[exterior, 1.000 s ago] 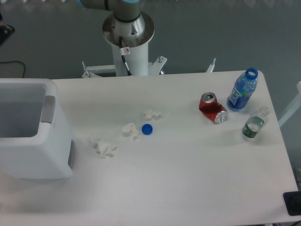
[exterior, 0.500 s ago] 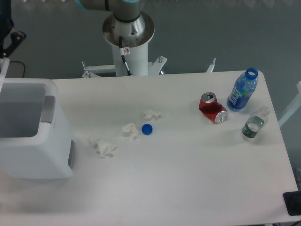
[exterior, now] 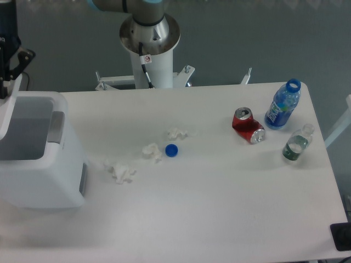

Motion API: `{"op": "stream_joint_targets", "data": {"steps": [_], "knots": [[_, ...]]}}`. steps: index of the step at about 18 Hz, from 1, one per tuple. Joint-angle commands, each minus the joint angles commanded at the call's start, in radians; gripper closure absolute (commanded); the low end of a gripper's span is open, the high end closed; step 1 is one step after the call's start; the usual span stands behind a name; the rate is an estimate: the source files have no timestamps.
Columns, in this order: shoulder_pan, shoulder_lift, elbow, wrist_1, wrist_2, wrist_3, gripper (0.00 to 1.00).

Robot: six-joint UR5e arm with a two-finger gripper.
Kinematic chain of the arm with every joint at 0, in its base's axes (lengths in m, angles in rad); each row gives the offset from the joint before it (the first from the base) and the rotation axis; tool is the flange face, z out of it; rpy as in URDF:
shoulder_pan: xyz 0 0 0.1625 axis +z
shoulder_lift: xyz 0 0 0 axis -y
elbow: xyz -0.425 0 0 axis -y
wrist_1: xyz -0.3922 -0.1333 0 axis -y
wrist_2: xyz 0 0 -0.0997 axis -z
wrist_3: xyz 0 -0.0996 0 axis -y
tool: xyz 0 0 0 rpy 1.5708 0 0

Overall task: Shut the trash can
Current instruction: 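Bring the gripper down over the bin lid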

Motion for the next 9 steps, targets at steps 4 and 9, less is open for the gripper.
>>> {"op": "stream_joint_targets", "data": {"steps": [4, 9], "knots": [[0.020, -0.006, -0.002, 0.000, -0.002, 0.002, 0.82], [0.038, -0.011, -0.017, 0.002, -0.002, 0.003, 0.82]]}}
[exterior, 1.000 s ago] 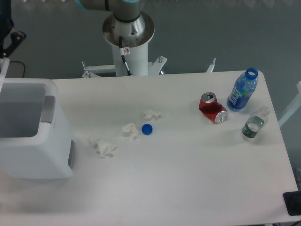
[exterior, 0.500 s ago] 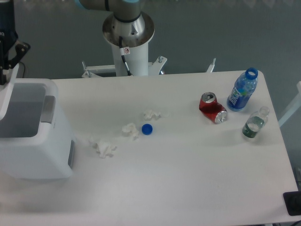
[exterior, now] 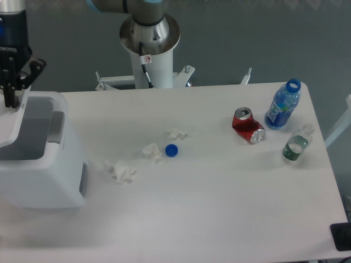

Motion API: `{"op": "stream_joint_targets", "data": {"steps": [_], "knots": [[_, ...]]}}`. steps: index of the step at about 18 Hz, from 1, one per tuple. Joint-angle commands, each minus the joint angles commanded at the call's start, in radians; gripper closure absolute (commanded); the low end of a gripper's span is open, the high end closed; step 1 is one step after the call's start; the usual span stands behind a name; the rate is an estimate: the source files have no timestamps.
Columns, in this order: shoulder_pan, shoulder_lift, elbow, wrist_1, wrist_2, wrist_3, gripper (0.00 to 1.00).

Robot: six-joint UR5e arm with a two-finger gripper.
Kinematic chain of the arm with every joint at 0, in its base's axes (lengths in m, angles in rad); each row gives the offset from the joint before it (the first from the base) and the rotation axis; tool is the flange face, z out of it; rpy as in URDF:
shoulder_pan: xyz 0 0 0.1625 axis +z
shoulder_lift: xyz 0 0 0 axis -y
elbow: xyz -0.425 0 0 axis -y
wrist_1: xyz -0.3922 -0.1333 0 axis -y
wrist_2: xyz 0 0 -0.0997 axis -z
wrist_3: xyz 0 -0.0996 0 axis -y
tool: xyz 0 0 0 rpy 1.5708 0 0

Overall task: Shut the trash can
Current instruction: 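Bring the gripper down over the bin lid, then press the lid down onto the bin with the gripper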

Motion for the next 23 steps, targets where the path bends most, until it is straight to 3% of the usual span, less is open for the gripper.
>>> {"op": "stream_joint_targets", "data": {"steps": [23], "knots": [[0.023, -0.034, -0.043, 0.006, 0.000, 0.017, 0.82]]}}
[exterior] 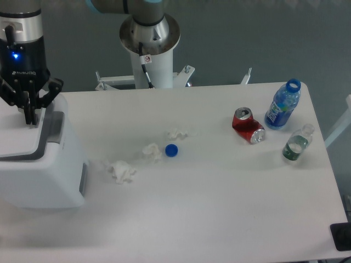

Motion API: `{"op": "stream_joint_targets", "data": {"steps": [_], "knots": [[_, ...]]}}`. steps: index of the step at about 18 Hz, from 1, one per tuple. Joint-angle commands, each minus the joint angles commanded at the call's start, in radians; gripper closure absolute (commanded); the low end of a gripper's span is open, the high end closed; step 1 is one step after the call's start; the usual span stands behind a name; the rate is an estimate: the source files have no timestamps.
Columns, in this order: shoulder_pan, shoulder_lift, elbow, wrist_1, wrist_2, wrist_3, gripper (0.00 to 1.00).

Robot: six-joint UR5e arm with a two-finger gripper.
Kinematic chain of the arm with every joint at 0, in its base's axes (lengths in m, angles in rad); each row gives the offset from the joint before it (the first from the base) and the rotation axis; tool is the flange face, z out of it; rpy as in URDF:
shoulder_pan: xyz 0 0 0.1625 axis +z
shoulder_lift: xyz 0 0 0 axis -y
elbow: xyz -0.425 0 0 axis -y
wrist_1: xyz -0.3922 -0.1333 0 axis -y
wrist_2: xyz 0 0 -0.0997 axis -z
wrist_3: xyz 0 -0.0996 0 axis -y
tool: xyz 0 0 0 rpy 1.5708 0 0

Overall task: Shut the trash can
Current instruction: 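Press the lid down onto the bin with the gripper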

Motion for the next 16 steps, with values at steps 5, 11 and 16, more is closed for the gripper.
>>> {"op": "stream_joint_targets", "data": {"steps": [5, 11, 16], "knots": [[0.002, 0.002, -0.009, 0.000, 0.000, 0.015, 0.82], [0.002, -0.005, -0.015, 0.000, 0.000, 0.015, 0.82], [0.002, -0.014, -0.017, 0.002, 0.000, 0.015, 0.83]]}}
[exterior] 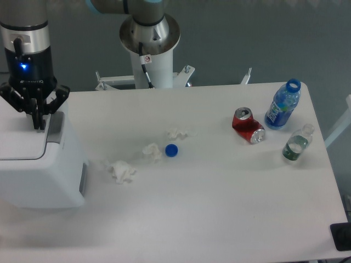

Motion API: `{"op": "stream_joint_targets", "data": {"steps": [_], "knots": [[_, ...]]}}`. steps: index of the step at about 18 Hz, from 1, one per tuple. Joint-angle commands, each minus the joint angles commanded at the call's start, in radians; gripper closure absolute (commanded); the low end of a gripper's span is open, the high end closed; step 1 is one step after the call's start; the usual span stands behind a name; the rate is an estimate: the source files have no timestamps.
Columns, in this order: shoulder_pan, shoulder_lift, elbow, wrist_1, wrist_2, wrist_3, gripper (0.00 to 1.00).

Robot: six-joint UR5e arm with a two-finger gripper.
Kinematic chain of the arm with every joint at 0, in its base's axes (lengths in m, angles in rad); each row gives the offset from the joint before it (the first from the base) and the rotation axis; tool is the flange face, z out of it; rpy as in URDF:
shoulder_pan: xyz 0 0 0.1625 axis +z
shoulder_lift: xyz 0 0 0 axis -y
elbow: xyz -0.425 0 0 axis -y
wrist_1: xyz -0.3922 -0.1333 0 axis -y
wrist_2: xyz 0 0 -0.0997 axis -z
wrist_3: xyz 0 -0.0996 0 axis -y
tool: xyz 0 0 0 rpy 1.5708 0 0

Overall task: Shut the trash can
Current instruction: 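Press the lid down onto the bin with the gripper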

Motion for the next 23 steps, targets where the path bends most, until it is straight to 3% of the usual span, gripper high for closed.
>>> {"op": "stream_joint_targets", "data": {"steps": [18, 23], "knots": [[0.008, -0.005, 0.002, 0.000, 0.000, 0.006, 0.83], [0.028, 0.011, 0.008, 0.000, -0.003, 0.012, 0.66]]}}
